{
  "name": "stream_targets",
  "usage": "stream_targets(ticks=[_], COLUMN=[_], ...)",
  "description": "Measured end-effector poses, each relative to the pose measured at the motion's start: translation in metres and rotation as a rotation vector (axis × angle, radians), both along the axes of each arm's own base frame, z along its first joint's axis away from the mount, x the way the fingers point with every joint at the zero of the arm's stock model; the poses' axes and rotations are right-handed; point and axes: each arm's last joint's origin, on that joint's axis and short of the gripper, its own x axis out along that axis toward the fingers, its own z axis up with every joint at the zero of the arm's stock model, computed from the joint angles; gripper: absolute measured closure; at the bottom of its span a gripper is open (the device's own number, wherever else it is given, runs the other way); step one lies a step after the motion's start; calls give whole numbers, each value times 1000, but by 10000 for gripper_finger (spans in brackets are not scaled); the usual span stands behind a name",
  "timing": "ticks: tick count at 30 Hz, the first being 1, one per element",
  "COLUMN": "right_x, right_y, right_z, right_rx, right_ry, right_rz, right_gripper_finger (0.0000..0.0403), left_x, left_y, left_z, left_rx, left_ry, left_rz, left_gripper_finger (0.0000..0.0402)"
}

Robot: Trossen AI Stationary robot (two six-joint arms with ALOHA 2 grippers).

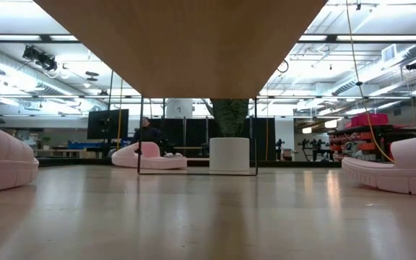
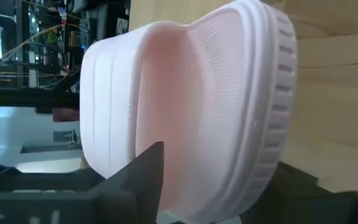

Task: Pick and place slides into the shelf
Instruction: Put the top right pink slide on the shelf

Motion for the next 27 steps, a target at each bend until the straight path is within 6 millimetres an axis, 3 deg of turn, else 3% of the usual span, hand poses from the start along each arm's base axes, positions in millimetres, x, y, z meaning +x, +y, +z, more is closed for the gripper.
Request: stream_targets(ticks=[27], right_x=[-15], right_y=[2], right_z=[11], right_rx=[13], right_ry=[31], right_rz=[48], right_gripper_finger=[232], left_x=[0], left_y=[0], left_z=[-1], left_rx=[1], left_ry=[11], left_rz=[-1], left_gripper_finger=[304])
